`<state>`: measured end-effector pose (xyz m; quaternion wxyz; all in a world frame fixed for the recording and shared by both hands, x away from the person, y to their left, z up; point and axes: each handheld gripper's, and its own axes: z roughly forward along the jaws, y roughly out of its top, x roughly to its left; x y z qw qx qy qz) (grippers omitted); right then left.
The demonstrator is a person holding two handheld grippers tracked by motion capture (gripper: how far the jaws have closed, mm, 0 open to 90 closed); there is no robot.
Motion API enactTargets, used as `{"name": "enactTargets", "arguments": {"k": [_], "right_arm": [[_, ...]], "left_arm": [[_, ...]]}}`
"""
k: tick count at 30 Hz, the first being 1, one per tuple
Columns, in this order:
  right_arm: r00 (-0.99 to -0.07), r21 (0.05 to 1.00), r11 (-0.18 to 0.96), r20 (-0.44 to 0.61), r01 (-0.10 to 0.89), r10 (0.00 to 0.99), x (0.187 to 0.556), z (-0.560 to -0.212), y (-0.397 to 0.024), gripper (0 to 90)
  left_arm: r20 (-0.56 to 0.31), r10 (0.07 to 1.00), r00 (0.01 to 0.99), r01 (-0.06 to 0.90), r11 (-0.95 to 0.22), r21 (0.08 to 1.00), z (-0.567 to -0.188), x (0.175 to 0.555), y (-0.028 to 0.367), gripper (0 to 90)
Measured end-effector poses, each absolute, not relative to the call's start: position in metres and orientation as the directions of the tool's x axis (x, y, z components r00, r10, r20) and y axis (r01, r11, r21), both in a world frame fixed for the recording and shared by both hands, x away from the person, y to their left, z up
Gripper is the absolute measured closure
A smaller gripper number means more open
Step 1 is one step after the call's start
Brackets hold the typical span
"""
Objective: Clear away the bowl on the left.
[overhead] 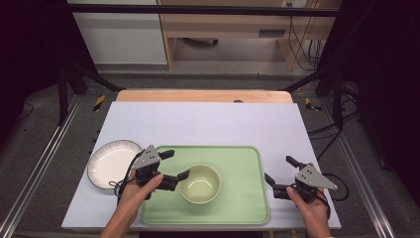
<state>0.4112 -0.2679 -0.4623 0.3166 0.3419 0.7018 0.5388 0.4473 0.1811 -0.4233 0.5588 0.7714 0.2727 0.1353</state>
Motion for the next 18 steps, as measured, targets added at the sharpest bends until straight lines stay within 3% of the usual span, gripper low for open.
{"name": "enactTargets", "arguments": {"k": [18], "right_arm": [[-0.565,0.975,0.183,-0.080,0.127,0.821,0.410,-0.462,-0.268,3.5]], "left_arm": [[-0.056,0.609,0.791,0.244,-0.231,0.942,-0.420,0.445,0.214,5.5]]}}
